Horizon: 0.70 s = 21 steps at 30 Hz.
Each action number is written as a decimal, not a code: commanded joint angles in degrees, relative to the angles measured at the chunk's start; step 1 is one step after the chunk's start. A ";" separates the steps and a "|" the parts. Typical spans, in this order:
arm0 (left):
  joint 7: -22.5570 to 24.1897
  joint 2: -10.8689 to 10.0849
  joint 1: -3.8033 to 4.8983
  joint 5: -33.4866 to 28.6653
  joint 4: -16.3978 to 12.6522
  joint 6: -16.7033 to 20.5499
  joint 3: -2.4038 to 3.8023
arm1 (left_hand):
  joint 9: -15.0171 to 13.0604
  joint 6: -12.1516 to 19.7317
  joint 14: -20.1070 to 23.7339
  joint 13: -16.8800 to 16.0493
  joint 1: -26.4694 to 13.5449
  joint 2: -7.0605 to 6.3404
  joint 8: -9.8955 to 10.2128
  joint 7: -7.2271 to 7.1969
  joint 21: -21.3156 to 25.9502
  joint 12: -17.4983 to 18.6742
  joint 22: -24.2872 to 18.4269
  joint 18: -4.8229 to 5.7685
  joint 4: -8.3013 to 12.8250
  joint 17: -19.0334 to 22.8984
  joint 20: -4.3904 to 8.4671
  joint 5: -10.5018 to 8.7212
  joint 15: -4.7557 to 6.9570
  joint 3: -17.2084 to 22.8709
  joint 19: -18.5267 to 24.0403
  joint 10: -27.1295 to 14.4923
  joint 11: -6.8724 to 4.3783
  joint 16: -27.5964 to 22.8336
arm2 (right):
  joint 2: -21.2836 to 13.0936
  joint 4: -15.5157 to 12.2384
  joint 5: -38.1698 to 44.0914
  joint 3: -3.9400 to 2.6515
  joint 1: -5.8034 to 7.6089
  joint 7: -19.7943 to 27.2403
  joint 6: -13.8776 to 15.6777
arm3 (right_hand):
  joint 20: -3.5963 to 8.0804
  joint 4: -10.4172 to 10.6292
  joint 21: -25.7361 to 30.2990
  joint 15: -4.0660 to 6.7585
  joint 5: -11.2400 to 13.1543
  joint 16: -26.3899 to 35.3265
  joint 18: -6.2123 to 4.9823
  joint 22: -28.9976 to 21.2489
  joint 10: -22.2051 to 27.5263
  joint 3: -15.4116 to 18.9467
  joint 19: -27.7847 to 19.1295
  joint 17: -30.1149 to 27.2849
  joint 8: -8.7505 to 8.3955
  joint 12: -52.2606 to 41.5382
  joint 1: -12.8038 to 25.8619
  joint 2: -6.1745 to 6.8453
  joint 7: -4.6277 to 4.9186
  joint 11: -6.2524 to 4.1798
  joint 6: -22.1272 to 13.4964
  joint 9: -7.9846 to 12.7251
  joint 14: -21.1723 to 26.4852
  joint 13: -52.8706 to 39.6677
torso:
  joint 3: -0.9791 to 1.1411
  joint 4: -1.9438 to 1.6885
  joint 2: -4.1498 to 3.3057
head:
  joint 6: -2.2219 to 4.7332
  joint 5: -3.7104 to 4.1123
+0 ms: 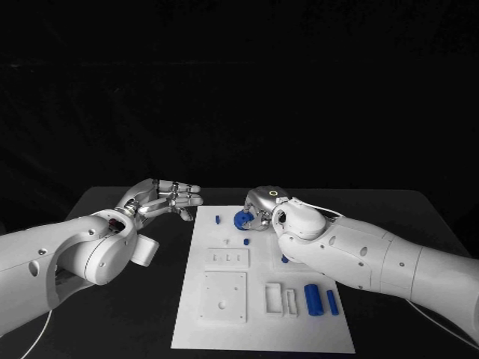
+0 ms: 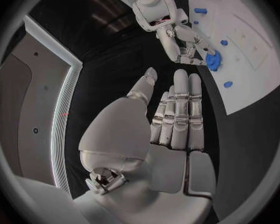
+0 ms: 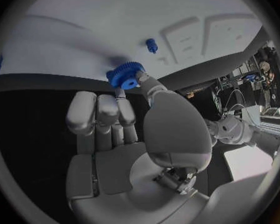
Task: Assemble the parts on the task board
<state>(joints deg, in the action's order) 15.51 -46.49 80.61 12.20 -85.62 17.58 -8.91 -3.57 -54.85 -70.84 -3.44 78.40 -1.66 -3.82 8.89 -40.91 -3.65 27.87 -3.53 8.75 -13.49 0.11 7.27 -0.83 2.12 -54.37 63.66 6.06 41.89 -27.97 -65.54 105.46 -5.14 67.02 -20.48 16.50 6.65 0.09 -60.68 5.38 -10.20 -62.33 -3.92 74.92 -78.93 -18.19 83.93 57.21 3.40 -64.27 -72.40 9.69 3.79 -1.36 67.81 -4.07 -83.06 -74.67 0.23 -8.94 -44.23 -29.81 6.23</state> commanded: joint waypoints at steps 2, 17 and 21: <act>0.96 0.26 0.02 -0.38 0.04 0.27 0.06 | -0.04 -0.22 -0.13 0.01 -0.02 0.73 -0.11 0.04 -0.37 0.08 0.01 -0.60 0.45 -0.06 0.02 0.22 -0.08 -0.13 -0.25 0.04 0.25 0.27 | 0.87 0.92 1.36 0.11 -0.16 -0.33 1.05 | 0.19 0.27 -0.09 0.32 -0.21 0.25 0.78 7.72 -0.10 -0.17 1.67 -0.10 0.19 0.29 0.17 0.64 -0.58 -0.28 1.77 -0.06 -0.05 0.09 | 0.05 0.06 -0.01 | 0.06 -0.06; 0.65 0.57 0.03 -0.39 0.16 -0.13 0.08 | -0.04 -0.15 -0.25 0.01 -0.11 0.84 -0.13 0.06 -0.42 0.08 0.00 -0.62 0.62 -0.07 0.02 0.18 -0.08 -0.22 -0.27 -0.11 0.28 0.34 | 3.35 4.79 1.05 1.12 -0.37 0.10 0.45 | 0.20 0.43 0.14 0.30 -0.17 0.60 0.76 7.68 0.17 0.30 1.66 -0.46 0.20 0.81 0.46 0.73 -0.40 -0.16 1.18 -0.01 0.02 0.39 | 0.10 0.12 -0.04 | 0.12 -0.31; 0.45 0.66 0.03 -0.39 0.18 -0.38 0.08 | -0.05 -0.16 -0.23 0.01 -0.14 0.85 -0.14 0.06 -0.44 0.08 0.01 -0.62 0.61 -0.07 0.01 0.20 -0.08 -0.23 -0.29 -0.13 0.29 0.34 | 3.93 5.83 0.74 1.33 -0.37 0.00 0.06 | 0.16 0.56 0.43 0.26 -0.12 0.81 0.73 7.61 0.40 0.45 1.60 -0.66 0.17 1.25 0.60 0.71 -0.26 -0.08 0.71 0.02 0.06 0.66 | 0.06 0.11 -0.01 | 0.14 -0.21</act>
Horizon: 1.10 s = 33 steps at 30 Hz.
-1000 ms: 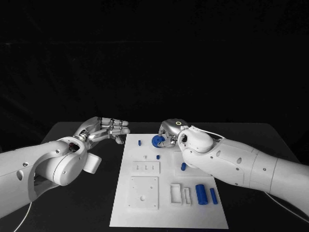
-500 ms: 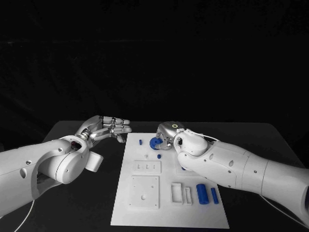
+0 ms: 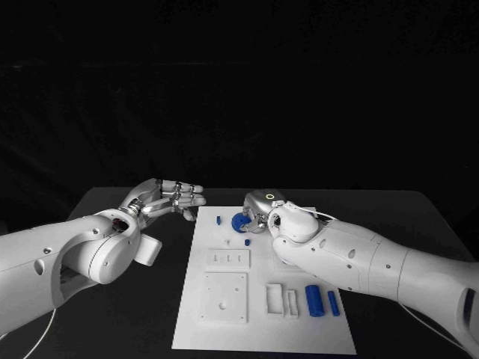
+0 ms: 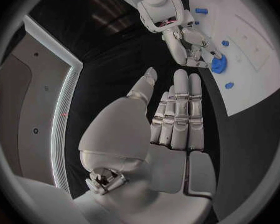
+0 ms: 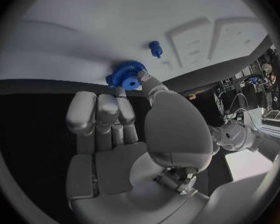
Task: Assemble the parts on the task board
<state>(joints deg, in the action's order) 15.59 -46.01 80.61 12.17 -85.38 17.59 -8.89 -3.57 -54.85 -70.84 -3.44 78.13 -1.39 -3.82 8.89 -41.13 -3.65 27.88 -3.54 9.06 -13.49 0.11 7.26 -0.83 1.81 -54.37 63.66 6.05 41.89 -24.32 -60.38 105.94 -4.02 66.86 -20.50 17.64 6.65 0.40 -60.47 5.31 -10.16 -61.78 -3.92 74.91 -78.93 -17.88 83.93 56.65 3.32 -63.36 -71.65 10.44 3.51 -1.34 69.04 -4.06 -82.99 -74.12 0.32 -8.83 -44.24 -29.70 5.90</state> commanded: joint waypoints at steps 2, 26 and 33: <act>0.26 0.17 0.03 -0.36 -0.04 -0.51 0.06 | -0.04 -0.19 -0.17 0.01 0.11 0.60 -0.16 0.06 -0.23 0.08 0.00 -0.61 0.31 -0.05 0.00 0.19 -0.10 0.06 -0.26 -0.21 0.31 0.31 | 0.53 1.08 0.12 0.28 -0.21 0.01 -1.14 | 0.14 0.34 0.31 0.31 -0.09 0.33 0.71 7.61 0.44 0.23 1.59 -0.16 0.26 0.44 -0.03 0.00 0.09 -0.05 -0.76 0.02 0.00 0.19 | -0.03 0.00 -0.02 | 0.10 0.12; -0.12 0.01 0.05 -0.36 0.10 -0.68 0.08 | -0.04 -0.08 -0.16 0.01 -0.21 0.70 -0.14 0.09 -0.14 0.07 -0.12 -0.61 0.07 0.08 -0.09 0.16 -0.18 -0.20 -0.22 -0.53 0.37 0.21 | 0.61 1.90 -6.18 0.39 -0.20 1.56 -3.78 | -0.50 15.94 1.28 -0.46 7.37 1.25 0.12 7.51 1.55 5.84 1.59 -0.28 0.29 2.48 12.22 2.67 1.65 0.63 -8.50 0.39 0.05 1.74 | 0.02 0.12 -0.05 | 0.00 0.12; -0.12 0.17 0.03 -0.36 0.64 -0.79 0.06 | -0.04 0.02 -0.17 0.00 -0.21 0.72 -0.13 0.11 -0.11 0.06 -0.17 -0.62 0.01 0.10 -0.10 0.18 -0.18 -0.23 -0.25 -0.55 0.38 0.20 | -0.79 0.30 -6.43 0.39 -0.24 1.41 -2.50 | -0.58 16.17 1.08 -0.51 7.36 1.09 0.02 7.56 1.51 7.76 1.67 0.11 0.32 2.35 12.41 2.84 1.71 0.64 -8.76 0.38 -0.02 1.62 | 0.09 0.09 -0.11 | -0.24 0.13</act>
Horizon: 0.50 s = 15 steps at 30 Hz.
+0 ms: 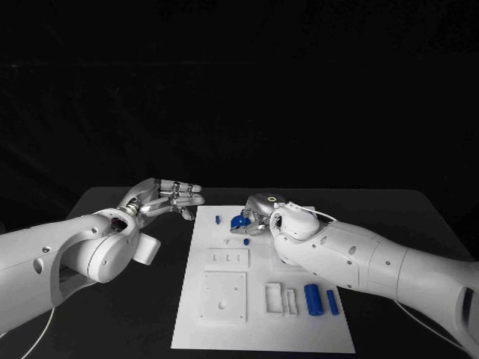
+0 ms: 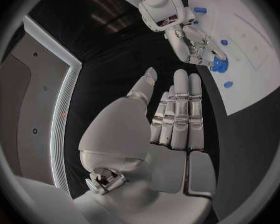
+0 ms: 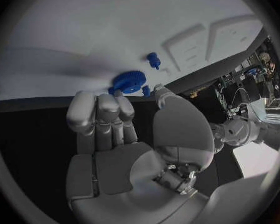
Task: Assemble the parts on the task board
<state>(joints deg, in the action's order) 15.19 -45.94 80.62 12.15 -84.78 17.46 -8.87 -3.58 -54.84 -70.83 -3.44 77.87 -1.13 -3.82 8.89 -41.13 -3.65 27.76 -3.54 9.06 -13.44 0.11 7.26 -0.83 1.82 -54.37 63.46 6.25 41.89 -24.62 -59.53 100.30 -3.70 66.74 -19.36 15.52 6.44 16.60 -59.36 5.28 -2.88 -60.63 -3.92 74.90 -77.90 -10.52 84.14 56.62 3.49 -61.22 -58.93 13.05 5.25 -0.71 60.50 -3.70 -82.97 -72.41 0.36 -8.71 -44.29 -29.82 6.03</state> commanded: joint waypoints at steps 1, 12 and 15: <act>0.28 0.09 0.02 -0.34 0.05 -0.66 0.05 | -0.03 0.01 -0.17 0.00 0.05 0.45 -0.13 0.11 -0.11 0.06 -0.05 -0.62 0.01 0.05 -0.10 0.18 -0.18 -0.23 -0.25 -0.35 0.18 0.21 | -0.65 -0.75 -0.79 0.07 -0.14 0.25 -0.24 | -0.37 -0.08 -0.07 -0.49 0.09 -0.10 0.02 7.58 0.46 0.36 1.47 0.20 0.15 0.20 -0.51 0.23 -0.03 0.01 -0.20 0.01 -0.06 -0.09 | 0.05 -0.05 -0.06 | -0.12 -0.02; 0.37 -0.22 0.01 -0.35 0.28 -0.65 0.04 | -0.02 0.18 -0.17 0.01 0.11 0.45 -0.12 0.13 -0.09 0.08 -0.09 -0.63 0.03 0.07 -0.10 0.16 -0.19 -0.24 -0.28 -0.45 0.20 0.20 | -4.93 -4.51 -1.90 -0.95 -0.30 1.24 7.67 | -0.51 -0.54 -1.06 -0.54 -0.02 -0.87 -0.01 7.79 -0.02 -0.65 1.71 1.05 0.15 -0.69 -3.78 0.21 -0.11 0.01 0.34 0.01 -0.26 -0.58 | 0.17 0.22 0.04 | -0.12 -0.24; 0.39 -0.37 0.01 -0.37 0.32 -0.61 0.04 | -0.03 0.18 -0.16 0.01 0.11 0.45 -0.12 0.13 -0.08 0.08 -0.10 -0.63 0.03 0.07 -0.11 0.16 -0.19 -0.25 -0.28 -0.45 0.20 0.19 | -6.80 -5.90 -3.33 -2.20 -0.31 1.90 9.21 | -0.57 -1.01 -1.21 -0.56 -0.10 -0.96 -0.04 7.81 -0.03 -1.14 1.72 1.09 0.17 -0.77 -4.71 0.12 -0.18 -0.01 0.70 -0.01 -0.23 -0.60 | 0.25 0.31 0.05 | 0.07 -0.34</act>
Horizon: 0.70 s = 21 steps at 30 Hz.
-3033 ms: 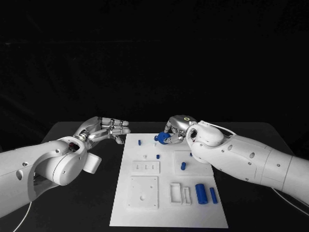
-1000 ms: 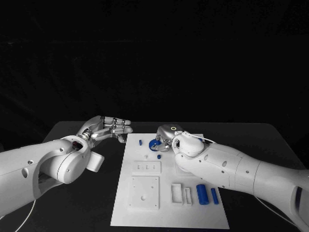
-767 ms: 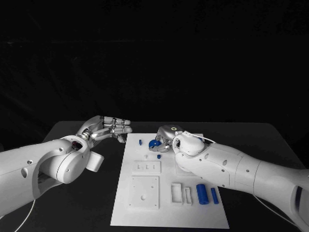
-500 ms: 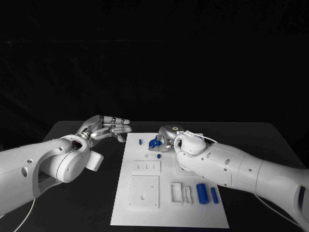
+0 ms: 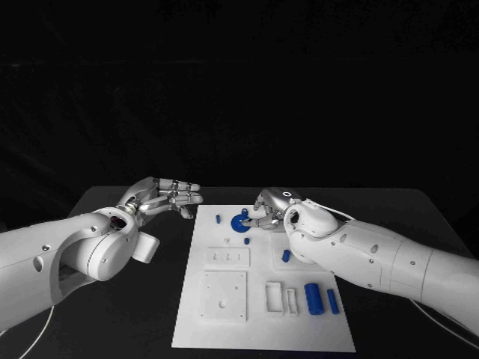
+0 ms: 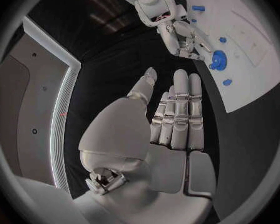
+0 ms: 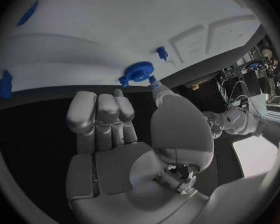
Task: Assemble the parts on the task board
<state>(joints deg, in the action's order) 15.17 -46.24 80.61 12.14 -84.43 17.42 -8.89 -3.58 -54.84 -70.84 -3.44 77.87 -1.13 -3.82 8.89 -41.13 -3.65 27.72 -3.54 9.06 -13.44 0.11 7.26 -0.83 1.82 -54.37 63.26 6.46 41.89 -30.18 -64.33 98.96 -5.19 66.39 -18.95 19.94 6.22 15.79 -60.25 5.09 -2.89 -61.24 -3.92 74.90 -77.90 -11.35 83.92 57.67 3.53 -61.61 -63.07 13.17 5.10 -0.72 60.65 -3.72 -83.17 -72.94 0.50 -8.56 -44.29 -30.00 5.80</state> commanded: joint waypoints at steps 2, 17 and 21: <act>0.40 -0.22 0.03 -0.39 0.00 -0.54 0.06 | -0.03 0.21 -0.12 0.01 0.12 0.43 -0.14 0.14 -0.03 0.06 -0.13 -0.63 0.04 0.12 -0.13 0.18 -0.21 -0.29 -0.27 -0.30 0.01 0.14 | -2.70 -2.24 -3.22 -1.73 0.04 2.10 5.23 | -0.41 -0.42 -0.33 -0.40 -0.16 -0.38 -0.07 7.80 -0.02 0.11 1.91 0.01 0.08 -0.44 -0.95 -0.07 0.01 0.02 0.49 0.03 -0.01 -0.08 | 0.20 0.25 0.05 | 0.33 -0.08; -0.02 -1.09 0.03 -0.45 -0.21 -0.70 0.05 | -0.01 0.59 1.00 0.09 0.61 0.89 -0.05 -0.06 2.02 -0.13 -1.40 -0.14 0.55 2.32 -0.35 0.37 -0.23 0.50 1.25 3.99 -0.81 -4.48 | -13.67 -2.89 -13.91 -7.16 -0.33 20.00 0.22 | -0.38 -16.76 4.29 -0.35 -9.68 2.20 0.19 6.83 1.59 1.77 0.49 -1.45 0.02 1.41 -14.92 -3.64 0.19 0.37 1.11 0.09 0.60 1.64 | 1.21 1.60 0.05 | 0.35 -0.27; 0.22 -1.19 0.02 -0.45 -0.19 -1.52 0.04 | -0.03 0.18 0.15 0.07 0.15 1.04 -0.16 -0.10 2.15 0.15 -1.52 0.22 1.64 2.61 0.07 0.50 -0.07 1.71 0.97 4.44 -0.90 -5.86 | -14.99 -0.91 -17.17 -8.65 -1.35 23.87 -0.98 | -0.41 -20.97 4.51 -0.44 -14.60 2.38 0.26 6.87 1.95 -1.10 0.45 -1.19 0.02 1.65 -14.61 -3.59 0.53 0.43 0.18 0.11 0.53 1.91 | 1.47 1.60 0.09 | 0.26 -0.32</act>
<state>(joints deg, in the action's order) 14.95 -47.46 80.61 12.10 -84.49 17.26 -8.89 -3.58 -54.64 -70.42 -3.38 78.33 -0.22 -3.82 8.68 -39.35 -3.65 26.24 -3.53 10.69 -10.87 -0.28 7.50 -0.80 3.45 -53.32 67.75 5.53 36.15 -45.07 -65.52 86.66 -13.84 65.19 -2.22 21.72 6.02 -5.11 -55.91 4.70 -17.42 -59.01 -3.92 74.90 -76.23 -12.36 84.13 56.36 3.53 -60.22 -78.07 9.43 5.80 -0.12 61.16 -3.66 -82.78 -71.04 1.76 -7.05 -44.22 -29.69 5.49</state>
